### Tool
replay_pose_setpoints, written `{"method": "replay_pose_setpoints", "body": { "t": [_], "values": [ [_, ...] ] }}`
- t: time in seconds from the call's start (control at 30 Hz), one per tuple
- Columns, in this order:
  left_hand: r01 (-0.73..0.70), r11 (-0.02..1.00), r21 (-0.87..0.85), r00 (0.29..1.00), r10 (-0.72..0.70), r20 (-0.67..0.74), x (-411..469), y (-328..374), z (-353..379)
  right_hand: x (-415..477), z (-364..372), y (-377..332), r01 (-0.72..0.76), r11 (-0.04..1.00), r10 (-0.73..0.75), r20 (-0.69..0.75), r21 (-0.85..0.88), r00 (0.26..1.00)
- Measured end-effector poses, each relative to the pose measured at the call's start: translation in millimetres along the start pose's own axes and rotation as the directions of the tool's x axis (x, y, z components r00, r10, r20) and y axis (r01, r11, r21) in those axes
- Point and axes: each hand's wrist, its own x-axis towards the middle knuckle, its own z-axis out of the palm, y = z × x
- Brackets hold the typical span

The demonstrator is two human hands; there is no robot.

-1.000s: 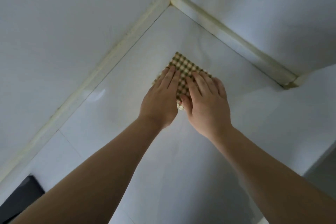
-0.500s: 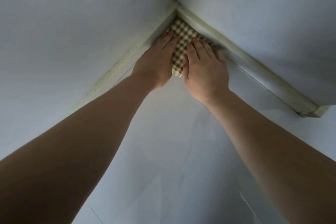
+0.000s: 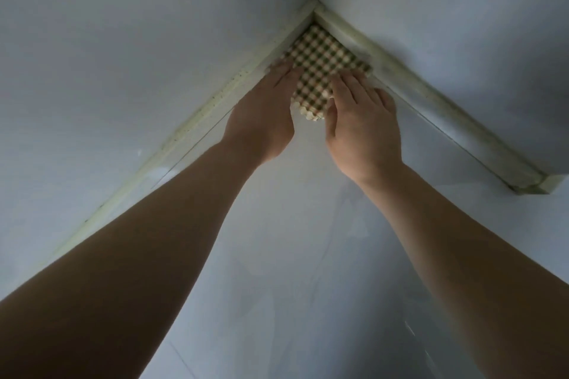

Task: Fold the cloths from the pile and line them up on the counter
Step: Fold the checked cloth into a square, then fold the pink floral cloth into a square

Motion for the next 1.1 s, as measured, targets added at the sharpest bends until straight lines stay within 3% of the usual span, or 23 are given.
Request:
{"method": "replay_pose_setpoints", "body": {
  "t": [0.17,0.33,0.5,0.67,0.9,1.0,1.1],
  "values": [
    [0.102,0.992,-0.072,0.993,-0.106,-0.05,-109,0,-7,-66,-29,-47,-0.07,0.962,0.056,0.058,0.263,0.997],
    [0.241,0.95,-0.2,0.942,-0.279,-0.188,-251,-14,2,-146,-53,-121,-0.087,0.884,-0.054,0.285,0.46,0.957],
    [0.5,0.808,-0.311,0.766,-0.58,-0.277,-383,-28,13,-212,-70,-187,0.033,0.787,-0.289,0.322,0.616,0.902],
    [0.663,0.65,-0.372,0.573,-0.76,-0.308,-503,-41,18,-282,-88,-264,0.148,0.704,-0.485,0.317,0.695,0.815],
    [0.683,0.61,-0.401,0.418,-0.777,-0.47,-679,-60,24,-411,-127,-377,0.291,0.579,-0.7,0.282,0.762,0.656],
    [0.676,0.582,-0.452,0.33,-0.787,-0.521,-763,-72,27,-475,-149,-421,0.357,0.544,-0.747,0.245,0.759,0.618],
    [0.652,0.565,-0.506,0.295,-0.803,-0.518,-850,-91,32,-534,-169,-465,0.425,0.521,-0.78,0.211,0.74,0.589]
  ]
}}
